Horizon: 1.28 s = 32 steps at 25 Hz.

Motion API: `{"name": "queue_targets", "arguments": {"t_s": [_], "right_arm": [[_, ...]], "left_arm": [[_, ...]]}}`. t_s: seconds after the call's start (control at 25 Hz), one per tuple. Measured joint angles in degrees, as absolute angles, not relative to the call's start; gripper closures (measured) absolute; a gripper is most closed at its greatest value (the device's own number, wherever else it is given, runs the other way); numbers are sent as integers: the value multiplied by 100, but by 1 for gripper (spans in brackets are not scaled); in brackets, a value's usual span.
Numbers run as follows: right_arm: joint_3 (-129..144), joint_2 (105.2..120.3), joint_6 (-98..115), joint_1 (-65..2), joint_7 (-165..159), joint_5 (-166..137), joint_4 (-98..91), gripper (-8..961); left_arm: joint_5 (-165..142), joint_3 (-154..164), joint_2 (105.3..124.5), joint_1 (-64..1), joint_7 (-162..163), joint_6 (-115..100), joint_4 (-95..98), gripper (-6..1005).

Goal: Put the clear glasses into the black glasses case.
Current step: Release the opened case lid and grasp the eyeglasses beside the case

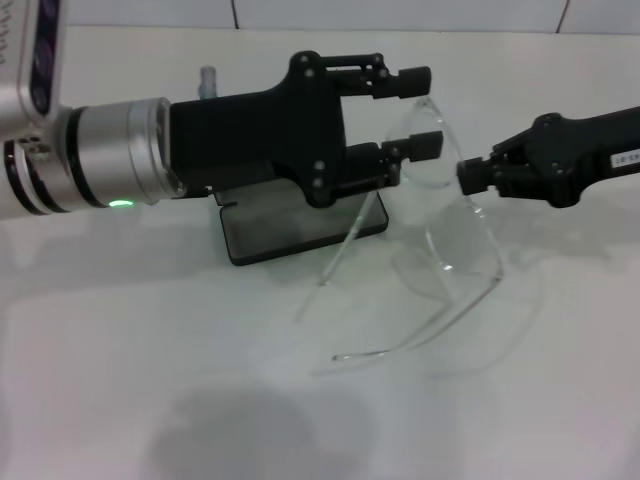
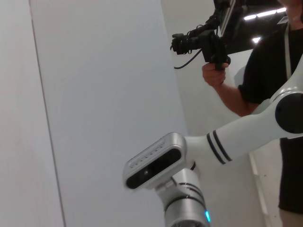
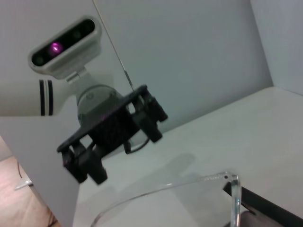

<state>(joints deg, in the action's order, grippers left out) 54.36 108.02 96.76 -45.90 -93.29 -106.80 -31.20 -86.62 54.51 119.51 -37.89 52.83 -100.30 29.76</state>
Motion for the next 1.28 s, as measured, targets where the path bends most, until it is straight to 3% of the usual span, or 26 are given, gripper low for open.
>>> {"name": "queue_targets", "arguments": {"t_s": [0.24,0.56,0.88,1.28], "right_arm": [[5431,10620,9971,-4581,-9296,-10690,-3104,920],[5430,10634,10392,-4648,-9303,-10624,-3102,920],[5421,10921,10332,-4677,-9567,-10482,-3095,920],[5423,11027,10359,-4698,-9621,-10350,-3093,921]], "left_arm": [[-8659,5423,11907,-3762,5119,-9919,2948,517],[-8693,5475,11973,-3806,4898,-9885,2886,517],[-8630,5476,11979,-3819,4756,-9897,2796,517],[-8457,5476,11992,-3817,4510,-9874,2583,518]]}}
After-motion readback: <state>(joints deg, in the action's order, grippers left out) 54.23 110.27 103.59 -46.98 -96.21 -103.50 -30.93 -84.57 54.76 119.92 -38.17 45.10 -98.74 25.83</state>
